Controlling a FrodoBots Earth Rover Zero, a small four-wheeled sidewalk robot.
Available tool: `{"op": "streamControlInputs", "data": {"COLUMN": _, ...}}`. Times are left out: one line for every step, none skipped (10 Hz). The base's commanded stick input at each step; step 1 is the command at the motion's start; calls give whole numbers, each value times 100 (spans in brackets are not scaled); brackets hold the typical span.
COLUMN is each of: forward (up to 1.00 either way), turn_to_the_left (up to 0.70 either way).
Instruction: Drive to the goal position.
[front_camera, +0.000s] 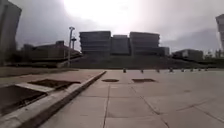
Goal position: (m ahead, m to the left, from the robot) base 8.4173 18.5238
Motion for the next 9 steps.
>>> {"op": "streamControlInputs", "data": {"forward": 100, "turn_to_the_left": 0}}
{"op": "streamControlInputs", "data": {"forward": 100, "turn_to_the_left": 0}}
{"op": "streamControlInputs", "data": {"forward": 100, "turn_to_the_left": 0}}
{"op": "streamControlInputs", "data": {"forward": 100, "turn_to_the_left": 0}}
{"op": "streamControlInputs", "data": {"forward": 100, "turn_to_the_left": 0}}
{"op": "streamControlInputs", "data": {"forward": 100, "turn_to_the_left": 0}}
{"op": "streamControlInputs", "data": {"forward": 100, "turn_to_the_left": 0}}
{"op": "streamControlInputs", "data": {"forward": 100, "turn_to_the_left": 0}}
{"op": "streamControlInputs", "data": {"forward": 100, "turn_to_the_left": 0}}
